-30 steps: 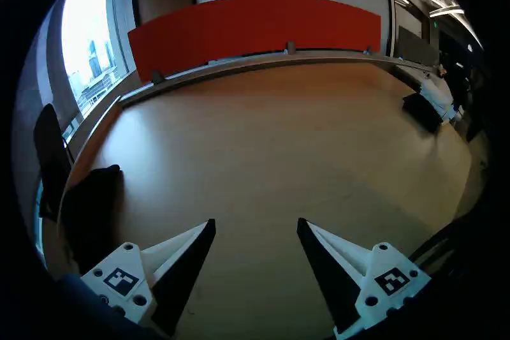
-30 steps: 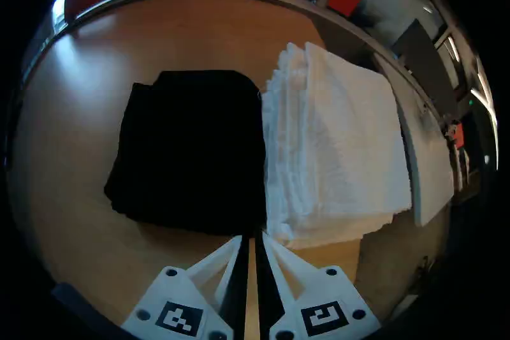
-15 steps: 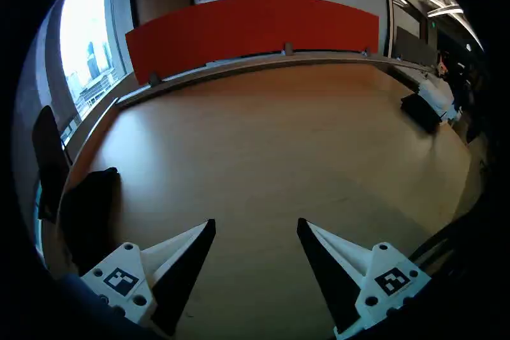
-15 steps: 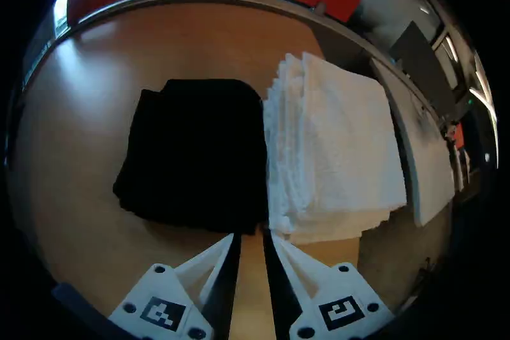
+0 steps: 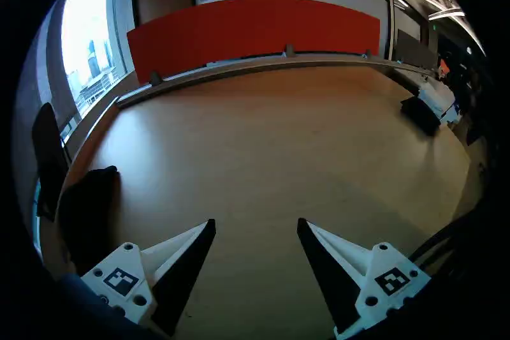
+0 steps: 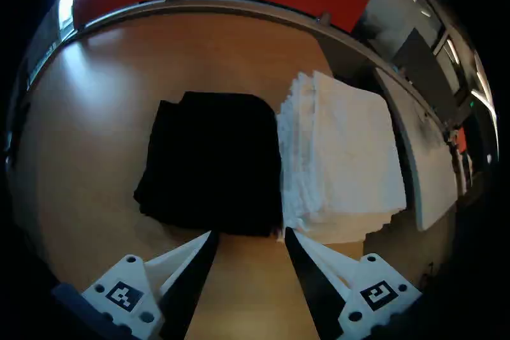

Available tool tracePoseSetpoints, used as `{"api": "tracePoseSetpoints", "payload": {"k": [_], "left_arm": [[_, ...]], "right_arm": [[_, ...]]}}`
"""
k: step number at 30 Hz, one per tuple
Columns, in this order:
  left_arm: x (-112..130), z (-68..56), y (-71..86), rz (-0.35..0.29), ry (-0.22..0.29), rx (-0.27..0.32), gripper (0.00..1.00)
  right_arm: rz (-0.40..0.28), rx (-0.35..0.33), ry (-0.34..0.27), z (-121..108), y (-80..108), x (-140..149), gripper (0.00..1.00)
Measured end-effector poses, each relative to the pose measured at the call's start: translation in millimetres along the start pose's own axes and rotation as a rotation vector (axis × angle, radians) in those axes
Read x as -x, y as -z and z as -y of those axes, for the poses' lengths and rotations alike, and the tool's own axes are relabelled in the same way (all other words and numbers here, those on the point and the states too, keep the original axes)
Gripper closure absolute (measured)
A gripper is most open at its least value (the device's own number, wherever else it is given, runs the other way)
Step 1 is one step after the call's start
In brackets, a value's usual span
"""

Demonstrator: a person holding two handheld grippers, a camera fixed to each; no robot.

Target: Fold towel

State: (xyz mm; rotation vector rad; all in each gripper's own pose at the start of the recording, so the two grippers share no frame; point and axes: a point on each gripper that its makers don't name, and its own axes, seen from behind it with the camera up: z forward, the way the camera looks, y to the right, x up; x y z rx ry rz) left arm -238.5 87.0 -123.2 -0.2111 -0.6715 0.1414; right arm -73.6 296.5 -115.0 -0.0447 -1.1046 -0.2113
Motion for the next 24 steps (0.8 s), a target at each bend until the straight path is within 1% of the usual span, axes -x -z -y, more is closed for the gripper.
{"api": "tracePoseSetpoints", "payload": {"k": [6, 12, 24], "left_arm": [[1, 3.1, 0.9, -0.001, 0.001, -0.003, 0.05], [2, 6.4, 1.8, 0.000, 0.006, -0.010, 0.05], [6, 14.9, 6.8, 0.008, 0.023, -0.038, 0.05]], "right_arm": [[-0.036, -0.029, -0.013, 12, 0.9, -14, 0.21], [-0.071, -0.053, -0.020, 19, -1.8, -36, 0.21], [-0.109, -0.079, 0.016, 29, -16.2, -82, 0.21]]}}
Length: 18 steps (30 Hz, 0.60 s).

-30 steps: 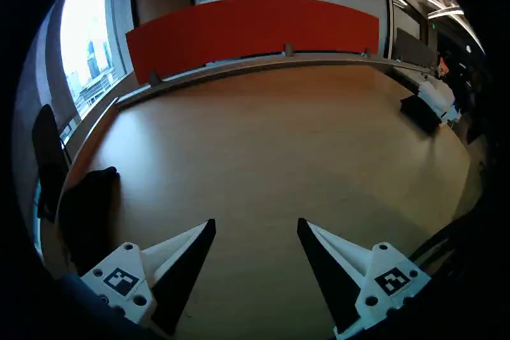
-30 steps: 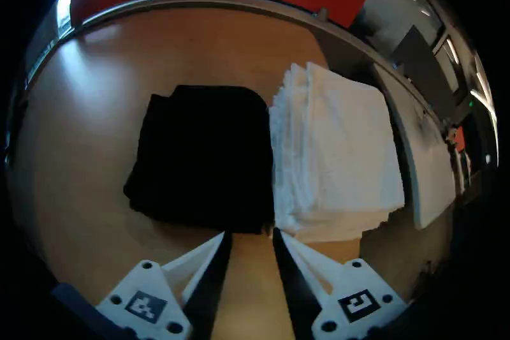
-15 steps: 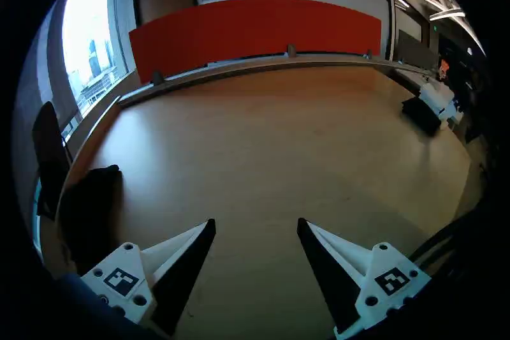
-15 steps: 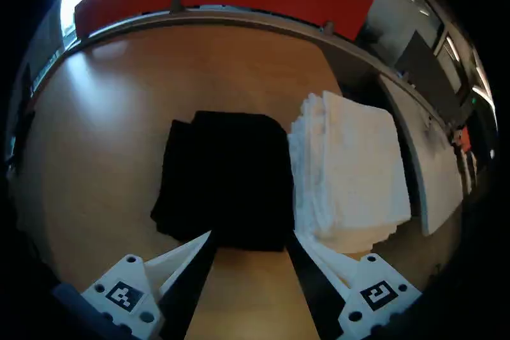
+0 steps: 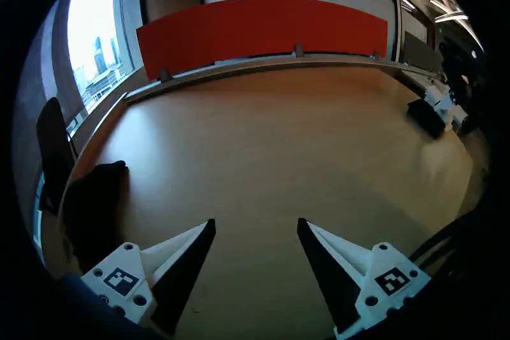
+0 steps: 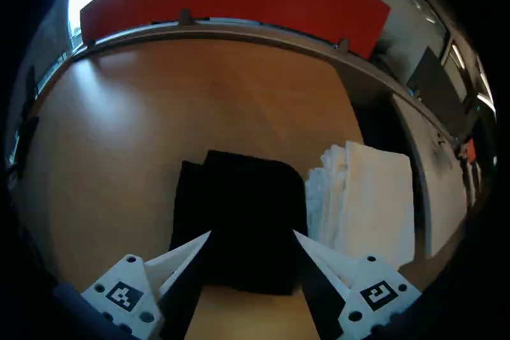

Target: Fold towel

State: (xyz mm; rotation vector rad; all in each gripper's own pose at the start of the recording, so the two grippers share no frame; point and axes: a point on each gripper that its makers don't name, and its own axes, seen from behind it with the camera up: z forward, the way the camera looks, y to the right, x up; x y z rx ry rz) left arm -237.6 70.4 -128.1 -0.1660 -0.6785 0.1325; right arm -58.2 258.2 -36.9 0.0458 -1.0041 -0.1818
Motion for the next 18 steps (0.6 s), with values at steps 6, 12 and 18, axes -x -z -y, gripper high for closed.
{"api": "tracePoseSetpoints", "payload": {"k": [6, 12, 18], "left_arm": [[3, 1.8, 1.7, 0.005, 0.011, -0.011, 0.05], [6, 3.4, 3.4, 0.009, 0.013, -0.022, 0.05], [8, 6.0, 5.0, 0.013, 0.022, -0.031, 0.05]], "right_arm": [[-0.008, -0.005, 0.016, 1, -8.0, -15, 0.21], [-0.008, -0.007, 0.023, -1, -17.3, -26, 0.21], [0.000, -0.012, 0.017, -2, -24.7, -27, 0.21]]}}
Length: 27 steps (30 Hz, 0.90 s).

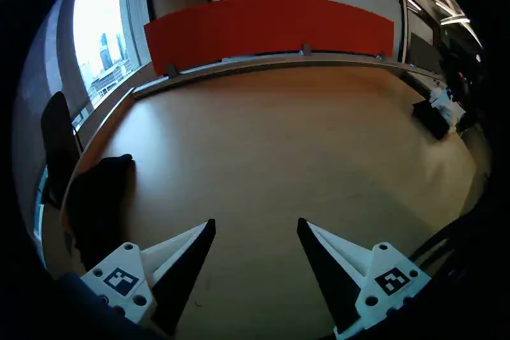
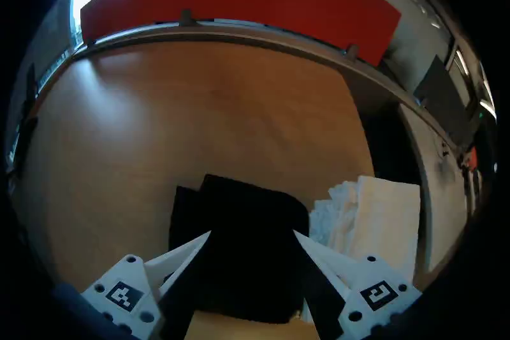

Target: Fold towel

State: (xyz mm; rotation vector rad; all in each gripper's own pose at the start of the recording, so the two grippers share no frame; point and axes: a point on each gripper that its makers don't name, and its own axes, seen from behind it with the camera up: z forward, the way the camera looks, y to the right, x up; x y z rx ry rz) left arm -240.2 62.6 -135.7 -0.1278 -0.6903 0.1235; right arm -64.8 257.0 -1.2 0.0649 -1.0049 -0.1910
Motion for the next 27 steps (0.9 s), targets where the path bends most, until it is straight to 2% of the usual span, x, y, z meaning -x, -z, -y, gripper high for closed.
{"api": "tracePoseSetpoints", "payload": {"k": [18, 27], "left_arm": [[11, 1.6, 9.6, 0.023, -0.002, -0.023, 0.05], [9, 0.1, 7.6, 0.017, 0.002, -0.019, 0.05]], "right_arm": [[0.054, -0.028, 0.002, 6, -27.9, 18, 0.21], [0.009, -0.031, 0.014, 9, -16.7, 4, 0.21]]}}
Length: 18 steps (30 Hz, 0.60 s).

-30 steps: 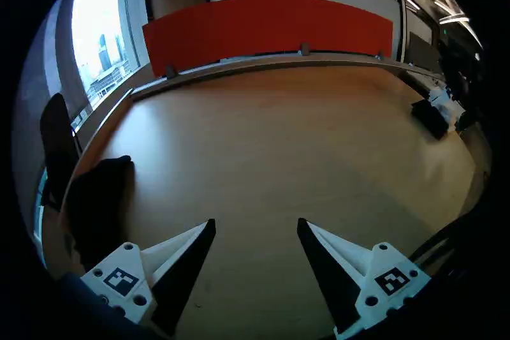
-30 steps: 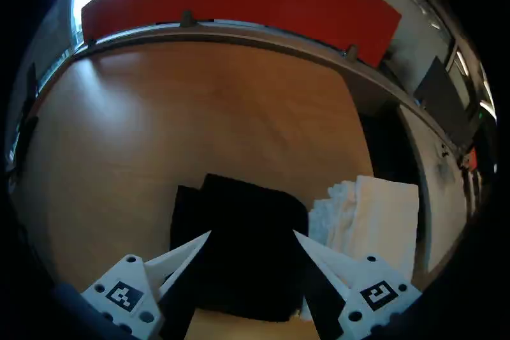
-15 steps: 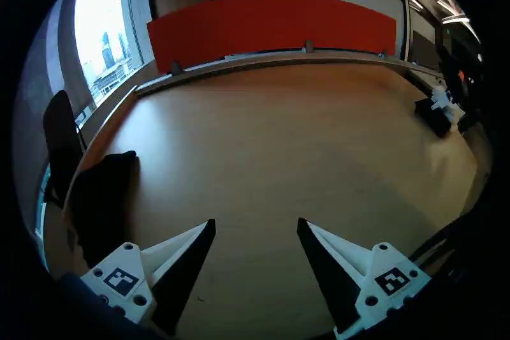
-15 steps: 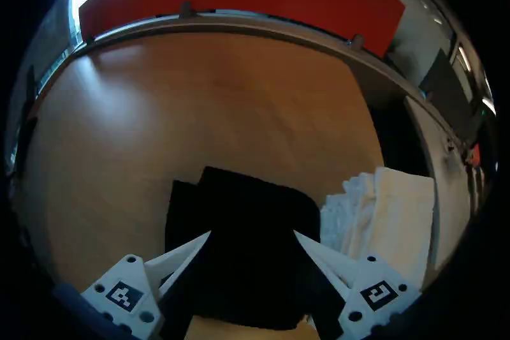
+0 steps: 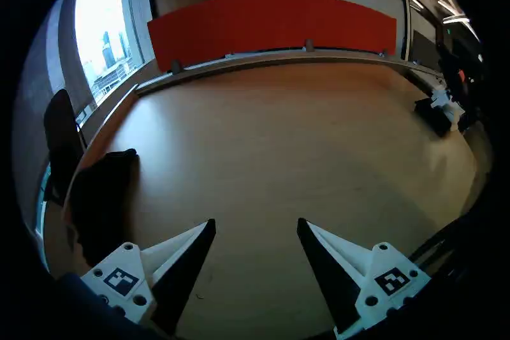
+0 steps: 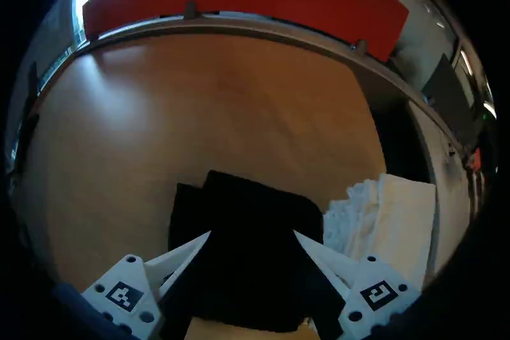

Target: Fold towel

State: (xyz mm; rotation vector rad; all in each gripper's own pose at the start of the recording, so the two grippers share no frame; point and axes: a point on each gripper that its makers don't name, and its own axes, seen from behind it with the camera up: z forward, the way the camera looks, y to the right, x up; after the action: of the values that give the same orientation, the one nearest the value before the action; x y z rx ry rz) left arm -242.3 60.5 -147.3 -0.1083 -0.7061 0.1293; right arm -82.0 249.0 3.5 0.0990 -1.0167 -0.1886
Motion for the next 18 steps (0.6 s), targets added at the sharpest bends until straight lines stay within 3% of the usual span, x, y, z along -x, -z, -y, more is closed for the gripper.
{"api": "tracePoseSetpoints", "payload": {"k": [18], "left_arm": [[-6, 3.4, -0.2, -0.023, 0.007, 0.006, 0.05]], "right_arm": [[-0.036, -0.005, 0.000, 13, 16.2, -8, 0.21]]}}
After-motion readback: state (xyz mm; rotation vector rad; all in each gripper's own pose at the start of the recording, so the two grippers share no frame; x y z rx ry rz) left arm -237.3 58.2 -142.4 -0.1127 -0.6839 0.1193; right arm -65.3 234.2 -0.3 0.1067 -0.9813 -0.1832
